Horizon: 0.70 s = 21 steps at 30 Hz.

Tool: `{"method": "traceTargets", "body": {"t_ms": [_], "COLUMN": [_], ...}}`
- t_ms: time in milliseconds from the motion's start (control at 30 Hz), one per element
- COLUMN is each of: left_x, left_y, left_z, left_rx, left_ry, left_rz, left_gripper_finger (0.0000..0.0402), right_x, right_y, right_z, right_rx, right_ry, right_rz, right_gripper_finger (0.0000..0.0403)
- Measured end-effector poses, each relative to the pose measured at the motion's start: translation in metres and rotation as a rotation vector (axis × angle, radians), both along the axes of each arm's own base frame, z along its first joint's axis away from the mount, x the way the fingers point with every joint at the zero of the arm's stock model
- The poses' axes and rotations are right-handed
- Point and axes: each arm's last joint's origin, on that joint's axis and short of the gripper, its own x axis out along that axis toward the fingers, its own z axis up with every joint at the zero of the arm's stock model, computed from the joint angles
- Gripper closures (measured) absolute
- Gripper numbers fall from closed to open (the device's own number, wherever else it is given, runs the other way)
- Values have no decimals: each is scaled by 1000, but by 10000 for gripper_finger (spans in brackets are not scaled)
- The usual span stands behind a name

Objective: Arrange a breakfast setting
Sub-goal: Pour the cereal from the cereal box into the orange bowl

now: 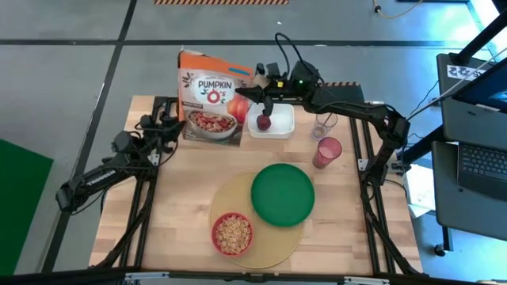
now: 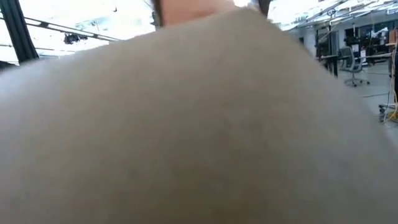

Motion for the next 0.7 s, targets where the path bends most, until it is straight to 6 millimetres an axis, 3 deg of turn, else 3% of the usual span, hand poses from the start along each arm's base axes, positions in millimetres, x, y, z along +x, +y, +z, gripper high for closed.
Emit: {"method": "traceTargets", "body": {"t_ms": [267, 433, 700], "left_x": [-11, -24, -49], "left_y": [-3, -11, -28], "left_z": [20, 58, 120], "left_rx": [7, 72, 166], "left_ry": [-231, -354, -458], "left_rz": [87, 120, 162], "left_gripper_finger": [168, 143, 144], "right_x": [3, 12, 28], "right_y": [6, 26, 54], "right_z": [-4, -11, -28], "right_rx": [-22, -105, -213], "right_ry": [29, 53, 81], "right_rz": [53, 10, -86], "right_gripper_finger": [384, 397, 398]}}
